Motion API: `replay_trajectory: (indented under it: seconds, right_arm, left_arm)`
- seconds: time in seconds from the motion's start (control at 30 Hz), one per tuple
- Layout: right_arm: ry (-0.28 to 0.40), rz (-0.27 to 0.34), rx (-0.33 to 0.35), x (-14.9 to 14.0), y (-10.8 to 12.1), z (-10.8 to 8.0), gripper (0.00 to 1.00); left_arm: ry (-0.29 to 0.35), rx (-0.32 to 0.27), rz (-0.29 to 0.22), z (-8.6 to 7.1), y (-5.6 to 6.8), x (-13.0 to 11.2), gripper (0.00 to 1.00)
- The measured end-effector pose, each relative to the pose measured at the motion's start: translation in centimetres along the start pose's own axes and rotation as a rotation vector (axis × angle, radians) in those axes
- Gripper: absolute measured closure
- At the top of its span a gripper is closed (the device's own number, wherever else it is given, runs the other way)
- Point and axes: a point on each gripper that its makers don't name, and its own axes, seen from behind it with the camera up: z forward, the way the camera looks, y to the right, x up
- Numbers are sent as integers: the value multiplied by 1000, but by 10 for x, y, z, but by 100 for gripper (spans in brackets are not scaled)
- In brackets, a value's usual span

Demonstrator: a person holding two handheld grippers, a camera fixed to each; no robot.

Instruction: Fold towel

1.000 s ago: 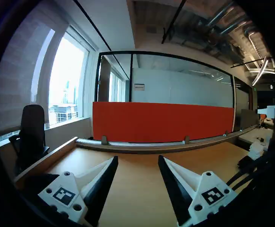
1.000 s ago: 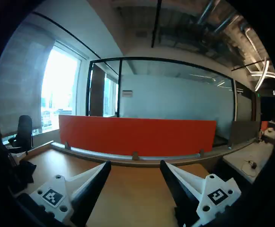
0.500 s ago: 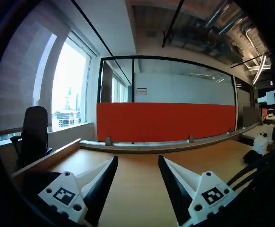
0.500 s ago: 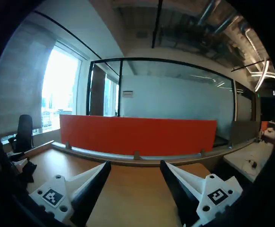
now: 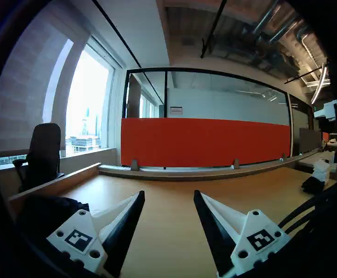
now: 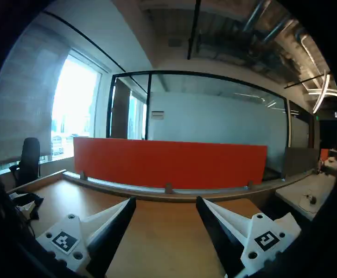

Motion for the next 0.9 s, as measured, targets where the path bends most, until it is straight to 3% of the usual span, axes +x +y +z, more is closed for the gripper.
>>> replay_trajectory:
  seconds: [0.5, 0.9]
  right_arm:
    - [14, -8, 10, -19, -4, 8, 0]
    - [16, -20, 17, -24, -8, 12, 0]
  left_arm:
    - [-1, 5, 5, 0, -2, -37, 23]
    - [-5, 28, 2, -3, -5, -50, 23]
